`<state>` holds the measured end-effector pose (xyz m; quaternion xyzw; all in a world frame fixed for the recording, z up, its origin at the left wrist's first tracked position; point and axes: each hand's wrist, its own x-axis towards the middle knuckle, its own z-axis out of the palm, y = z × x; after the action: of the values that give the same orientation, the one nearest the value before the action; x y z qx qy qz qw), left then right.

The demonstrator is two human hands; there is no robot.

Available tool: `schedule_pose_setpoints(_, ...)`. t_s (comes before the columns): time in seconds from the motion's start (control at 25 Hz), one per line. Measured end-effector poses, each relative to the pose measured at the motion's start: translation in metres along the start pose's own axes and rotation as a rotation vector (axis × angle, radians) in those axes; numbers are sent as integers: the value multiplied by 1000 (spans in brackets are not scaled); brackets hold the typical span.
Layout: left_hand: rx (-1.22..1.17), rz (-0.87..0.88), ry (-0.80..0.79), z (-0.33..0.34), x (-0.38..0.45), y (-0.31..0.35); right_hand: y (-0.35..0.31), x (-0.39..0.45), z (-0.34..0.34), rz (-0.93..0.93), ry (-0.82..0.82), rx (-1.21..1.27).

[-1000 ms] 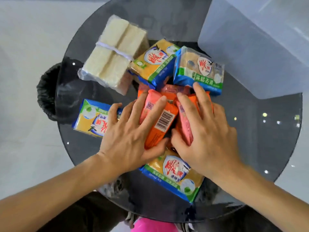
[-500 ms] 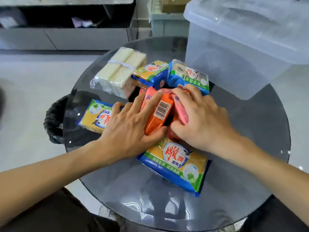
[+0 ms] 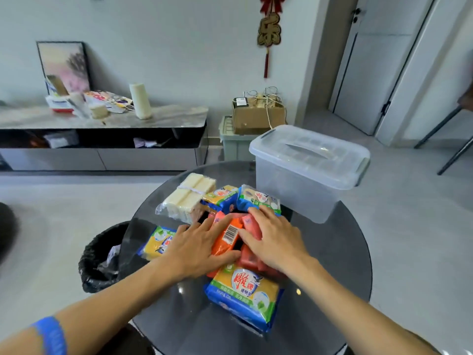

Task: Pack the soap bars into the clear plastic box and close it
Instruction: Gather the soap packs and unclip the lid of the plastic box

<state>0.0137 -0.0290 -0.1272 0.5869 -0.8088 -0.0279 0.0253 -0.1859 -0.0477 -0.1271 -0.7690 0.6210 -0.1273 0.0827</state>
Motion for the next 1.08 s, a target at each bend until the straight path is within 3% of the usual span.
schedule_pose_setpoints(0.16,103,-37,374,-50,44,27,23,17,-63,-138,423,90)
schedule_pose_setpoints(0.24,75,49,469,-76,82,46,41,32,-97,-188,576,97)
schedule_pose_setpoints(0.32,143,151,506,-96,126,70,64,47,-120,-109,631,4)
schedule_pose_setpoints(0.44,139,244,467,-106,186,94,101,64,-127,191,504,-177)
schedule_pose_setpoints(0.52,69,230,375,-105,220,96,124,67,-121,308,440,-81)
schedule_pose_setpoints(0.6,4,178,271,-102,235,85,135,63,-117,285,452,4)
schedule_pose_setpoints(0.72,-73,143,148,-89,251,72,139,66,-114,249,440,-129)
schedule_pose_setpoints(0.88,-113,-16,25,-83,253,60,131,64,-116,380,306,-260)
schedule_pose_setpoints(1.08,-158,-49,36,-83,249,55,127,66,-119,441,215,-280)
